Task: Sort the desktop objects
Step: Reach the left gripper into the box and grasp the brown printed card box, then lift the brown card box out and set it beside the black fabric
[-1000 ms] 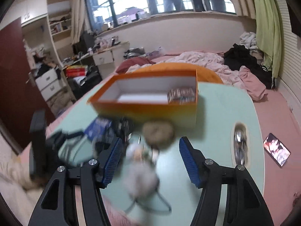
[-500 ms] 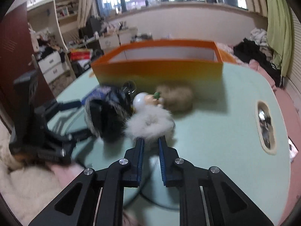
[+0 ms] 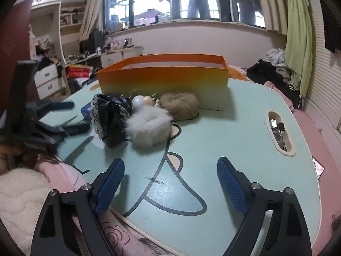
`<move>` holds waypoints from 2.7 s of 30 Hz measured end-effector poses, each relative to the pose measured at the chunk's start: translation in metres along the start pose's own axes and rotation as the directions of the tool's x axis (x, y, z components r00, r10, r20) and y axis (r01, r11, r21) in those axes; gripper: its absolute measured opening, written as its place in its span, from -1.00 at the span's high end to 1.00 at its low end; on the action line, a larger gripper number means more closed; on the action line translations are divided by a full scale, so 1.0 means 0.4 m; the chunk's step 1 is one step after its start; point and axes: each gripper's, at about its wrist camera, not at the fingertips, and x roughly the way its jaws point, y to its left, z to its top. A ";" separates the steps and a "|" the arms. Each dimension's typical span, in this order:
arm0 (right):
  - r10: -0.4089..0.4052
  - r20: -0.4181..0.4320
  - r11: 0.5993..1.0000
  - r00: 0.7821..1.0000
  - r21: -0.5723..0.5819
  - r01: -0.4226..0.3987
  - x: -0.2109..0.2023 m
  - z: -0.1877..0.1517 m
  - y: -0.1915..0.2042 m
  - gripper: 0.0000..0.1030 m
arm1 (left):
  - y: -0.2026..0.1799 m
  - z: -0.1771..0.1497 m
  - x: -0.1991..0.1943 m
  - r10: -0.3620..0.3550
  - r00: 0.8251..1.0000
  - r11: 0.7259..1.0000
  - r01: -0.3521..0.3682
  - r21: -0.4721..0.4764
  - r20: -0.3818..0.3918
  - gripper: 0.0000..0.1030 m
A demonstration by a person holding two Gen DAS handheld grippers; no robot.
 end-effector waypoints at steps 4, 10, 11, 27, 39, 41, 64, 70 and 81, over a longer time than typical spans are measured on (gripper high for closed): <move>-0.007 -0.003 1.000 1.000 -0.017 0.007 0.002 0.002 0.010 -0.83 | -0.025 0.164 -0.006 -0.075 0.996 0.996 0.073 0.048 0.046 -0.90; 0.001 0.000 1.000 1.000 -0.012 -0.001 0.000 0.003 0.000 -0.83 | -0.092 0.389 0.254 -0.342 0.905 0.939 0.322 -0.119 -0.253 -0.68; 0.002 0.001 1.000 1.000 -0.011 -0.002 -0.001 0.004 -0.001 -0.83 | -0.103 0.412 0.324 -0.374 0.869 0.924 0.320 -0.209 -0.323 -0.68; 0.011 0.009 1.000 1.000 0.002 -0.011 -0.009 0.002 -0.009 -0.84 | -0.195 0.415 0.621 -0.213 0.802 0.966 0.087 -0.244 -0.558 -0.30; 0.008 0.010 1.000 1.000 -0.003 -0.008 -0.006 0.005 -0.007 -0.85 | -0.089 0.416 0.574 -0.201 0.805 0.964 0.062 -0.258 -0.559 -0.27; 0.007 0.009 1.000 1.000 -0.006 -0.007 -0.005 0.005 -0.007 -0.86 | -0.113 0.427 0.576 -0.240 0.787 0.954 0.082 -0.289 -0.569 -0.27; 0.007 0.013 1.000 1.000 -0.006 -0.006 -0.008 -0.002 -0.004 -0.87 | -0.183 0.392 0.610 -0.156 0.802 0.987 0.104 -0.122 -0.577 0.63; 0.005 0.013 1.000 1.000 -0.007 -0.005 -0.008 -0.003 -0.004 -0.87 | -0.100 0.429 0.518 -0.291 0.853 0.952 0.216 -0.215 -0.432 0.63; 0.002 0.013 1.000 1.000 -0.009 -0.002 -0.008 -0.003 -0.003 -0.87 | -0.036 0.378 0.250 -0.525 0.809 0.844 0.454 -0.286 -0.265 0.63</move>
